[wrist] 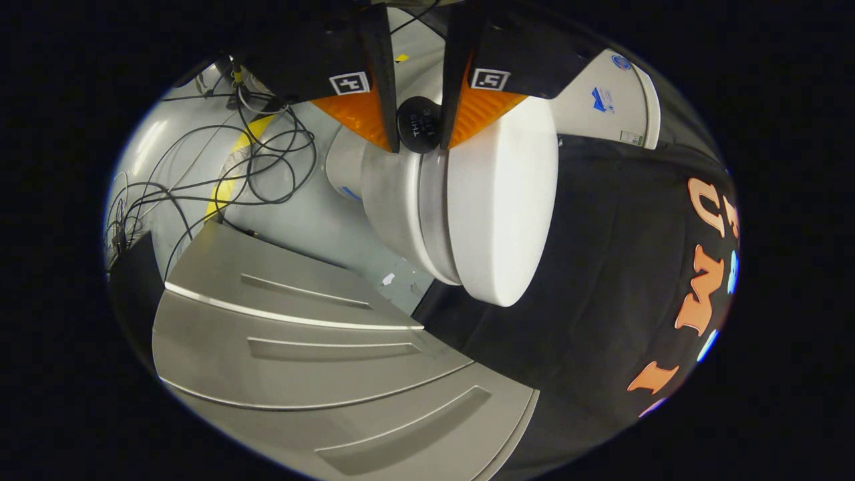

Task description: Open the toilet lid.

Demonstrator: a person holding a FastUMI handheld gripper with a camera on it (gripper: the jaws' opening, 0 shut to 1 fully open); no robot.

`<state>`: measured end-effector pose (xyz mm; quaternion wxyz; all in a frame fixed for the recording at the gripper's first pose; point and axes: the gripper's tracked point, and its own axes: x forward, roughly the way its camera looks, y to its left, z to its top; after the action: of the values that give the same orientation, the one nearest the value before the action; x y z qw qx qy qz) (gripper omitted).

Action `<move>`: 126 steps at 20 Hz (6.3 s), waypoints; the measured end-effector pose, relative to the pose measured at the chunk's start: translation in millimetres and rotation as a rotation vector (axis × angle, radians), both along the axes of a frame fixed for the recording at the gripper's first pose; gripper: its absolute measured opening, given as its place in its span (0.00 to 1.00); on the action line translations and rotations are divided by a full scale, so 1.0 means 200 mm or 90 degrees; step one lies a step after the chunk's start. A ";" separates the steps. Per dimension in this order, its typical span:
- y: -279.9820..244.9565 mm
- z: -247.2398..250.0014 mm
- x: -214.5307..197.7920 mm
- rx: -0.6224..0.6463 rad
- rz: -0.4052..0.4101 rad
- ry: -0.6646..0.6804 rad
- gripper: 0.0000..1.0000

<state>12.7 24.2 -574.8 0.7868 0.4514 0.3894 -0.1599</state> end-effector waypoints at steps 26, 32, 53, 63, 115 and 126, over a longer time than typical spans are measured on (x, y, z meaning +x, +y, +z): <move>0.22 0.77 0.20 -0.104 0.020 -0.152 0.08; 0.37 0.93 0.25 -0.160 0.068 -0.177 0.08; 0.86 1.29 0.28 -0.316 0.229 -0.233 0.08; 1.14 1.39 0.29 -0.386 0.294 -0.257 0.08; 1.57 1.98 0.36 -0.497 0.382 -0.425 0.99; 1.10 2.33 0.35 -0.548 0.344 -0.455 0.99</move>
<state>83.1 243.5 -109.5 0.9927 0.0051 0.1029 0.0632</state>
